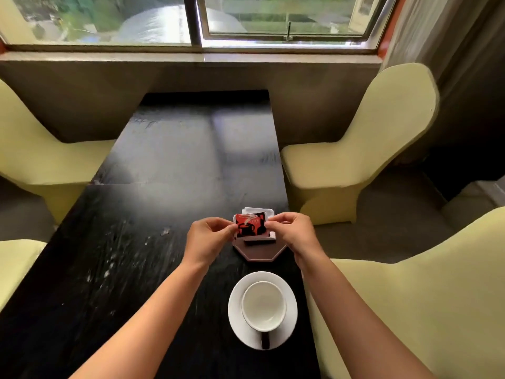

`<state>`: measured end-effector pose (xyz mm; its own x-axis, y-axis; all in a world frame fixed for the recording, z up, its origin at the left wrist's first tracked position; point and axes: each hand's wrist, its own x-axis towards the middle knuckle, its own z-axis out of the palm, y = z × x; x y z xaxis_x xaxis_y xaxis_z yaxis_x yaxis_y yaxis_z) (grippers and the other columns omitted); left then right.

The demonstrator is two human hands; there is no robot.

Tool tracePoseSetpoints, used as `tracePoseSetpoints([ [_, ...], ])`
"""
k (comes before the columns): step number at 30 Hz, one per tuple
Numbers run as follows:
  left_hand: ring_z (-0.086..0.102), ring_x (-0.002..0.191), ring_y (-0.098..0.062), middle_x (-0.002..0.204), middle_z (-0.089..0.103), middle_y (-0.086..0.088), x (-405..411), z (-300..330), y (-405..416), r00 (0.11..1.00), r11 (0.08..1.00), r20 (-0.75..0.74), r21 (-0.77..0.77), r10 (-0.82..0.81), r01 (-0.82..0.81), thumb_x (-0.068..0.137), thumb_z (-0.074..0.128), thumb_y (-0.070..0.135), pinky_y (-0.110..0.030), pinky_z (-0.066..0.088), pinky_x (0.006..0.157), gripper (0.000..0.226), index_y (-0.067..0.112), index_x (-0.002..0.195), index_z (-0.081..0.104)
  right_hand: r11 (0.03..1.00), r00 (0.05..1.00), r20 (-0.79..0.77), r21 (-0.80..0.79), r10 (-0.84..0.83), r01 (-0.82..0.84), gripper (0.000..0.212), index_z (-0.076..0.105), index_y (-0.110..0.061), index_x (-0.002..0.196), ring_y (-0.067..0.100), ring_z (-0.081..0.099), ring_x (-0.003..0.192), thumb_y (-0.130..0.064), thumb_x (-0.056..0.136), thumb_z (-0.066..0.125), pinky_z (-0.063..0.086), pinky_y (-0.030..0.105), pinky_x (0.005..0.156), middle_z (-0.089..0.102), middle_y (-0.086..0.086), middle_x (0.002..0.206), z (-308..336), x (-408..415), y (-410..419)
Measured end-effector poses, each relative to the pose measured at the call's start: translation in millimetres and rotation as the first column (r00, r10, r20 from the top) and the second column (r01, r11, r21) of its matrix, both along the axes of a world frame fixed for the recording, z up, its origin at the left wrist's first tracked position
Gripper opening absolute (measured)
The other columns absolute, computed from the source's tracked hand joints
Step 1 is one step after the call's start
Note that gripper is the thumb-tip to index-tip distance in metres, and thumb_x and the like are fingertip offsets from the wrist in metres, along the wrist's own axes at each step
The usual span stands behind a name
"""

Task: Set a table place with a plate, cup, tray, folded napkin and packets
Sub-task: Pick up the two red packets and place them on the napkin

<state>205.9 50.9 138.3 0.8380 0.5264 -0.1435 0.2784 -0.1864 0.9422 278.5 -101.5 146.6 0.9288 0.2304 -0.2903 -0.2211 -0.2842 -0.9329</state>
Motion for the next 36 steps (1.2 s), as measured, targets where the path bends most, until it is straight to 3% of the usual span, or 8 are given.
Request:
tracePoseSetpoints([
  [4,0.061,0.058,-0.011,0.057,0.068,0.006,32,-30,-4,0.994,0.995,-0.104,0.094,-0.019,0.029,0.075,0.074,0.015,-0.03,0.05,0.069,0.018,0.026,0.061,0.07,0.995,0.999,-0.047,-0.097,0.011,-0.015,0.007,0.07,-0.031,0.052,0.027,0.063,0.084,-0.036,0.047,0.072,0.044,0.052,0.093,0.066,-0.009,0.052,-37,30,1],
  [6,0.06,0.059,-0.009,0.06,0.068,0.004,45,-52,-5,0.989,0.991,-0.145,0.128,-0.025,0.044,0.075,0.074,0.016,-0.029,0.048,0.069,0.015,0.025,0.063,0.071,0.991,0.996,-0.089,-0.13,0.006,-0.018,0.011,0.07,-0.04,0.055,0.028,0.066,0.088,-0.038,0.044,0.068,0.042,0.057,0.096,0.068,-0.008,0.057,-68,45,2],
  [10,0.063,0.068,-0.008,0.067,0.071,0.003,64,-104,-7,0.974,0.982,-0.223,0.176,-0.029,0.069,0.076,0.074,0.018,-0.025,0.046,0.069,0.009,0.021,0.067,0.073,0.976,0.988,-0.152,-0.22,-0.025,-0.01,0.012,0.067,-0.045,0.052,0.027,0.065,0.091,-0.034,0.054,0.07,0.042,0.056,0.096,0.07,-0.007,0.069,-119,58,2],
  [13,0.062,0.07,-0.007,0.067,0.068,0.006,71,-143,-9,0.959,0.983,-0.285,0.173,-0.017,0.069,0.077,0.073,0.019,-0.023,0.041,0.068,0.006,0.018,0.072,0.075,0.949,0.98,-0.191,-0.314,-0.05,-0.012,0.023,0.068,-0.032,0.049,0.023,0.061,0.093,-0.026,0.07,0.072,0.038,0.052,0.098,0.07,-0.007,0.073,-153,61,2],
  [15,0.061,0.072,-0.007,0.068,0.066,0.007,73,-163,-10,0.95,0.983,-0.313,0.172,-0.003,0.059,0.079,0.071,0.019,-0.022,0.04,0.068,0.005,0.016,0.077,0.075,0.929,0.979,-0.195,-0.369,-0.058,-0.018,0.017,0.069,-0.026,0.059,0.019,0.059,0.094,-0.027,0.076,0.068,0.035,0.044,0.096,0.071,-0.007,0.082,-176,63,2],
  [20,0.063,0.078,-0.01,0.078,0.071,0.005,77,-199,-11,0.926,0.98,-0.373,0.199,0.057,0.02,0.08,0.068,0.025,-0.024,0.044,0.072,0.009,0.021,0.08,0.076,0.893,0.987,-0.152,-0.45,-0.049,-0.025,0.015,0.067,-0.024,0.066,0.017,0.053,0.084,-0.026,0.08,0.062,0.026,0.035,0.083,0.065,-0.009,0.075,-210,70,8],
  [26,0.064,0.08,-0.012,0.081,0.072,0.004,83,-210,-15,0.929,0.968,-0.355,0.253,0.102,-0.01,0.081,0.067,0.025,-0.024,0.044,0.072,0.011,0.02,0.084,0.076,0.808,1.0,0.014,-0.589,-0.006,0.013,0.018,0.07,-0.022,0.073,0.018,0.048,0.072,-0.022,0.083,0.054,0.02,0.032,0.076,0.07,-0.006,0.079,-217,67,11],
  [36,0.066,0.082,-0.016,0.083,0.074,0.001,81,-211,-19,0.939,0.954,-0.329,0.299,0.096,0.008,0.08,0.067,0.021,-0.031,0.052,0.078,0.01,0.018,0.083,0.076,0.746,0.989,0.126,-0.666,0.072,0.03,0.017,0.069,-0.024,0.075,0.021,0.061,0.085,-0.027,0.085,0.055,0.019,0.032,0.075,0.072,-0.003,0.081,-217,67,12],
])
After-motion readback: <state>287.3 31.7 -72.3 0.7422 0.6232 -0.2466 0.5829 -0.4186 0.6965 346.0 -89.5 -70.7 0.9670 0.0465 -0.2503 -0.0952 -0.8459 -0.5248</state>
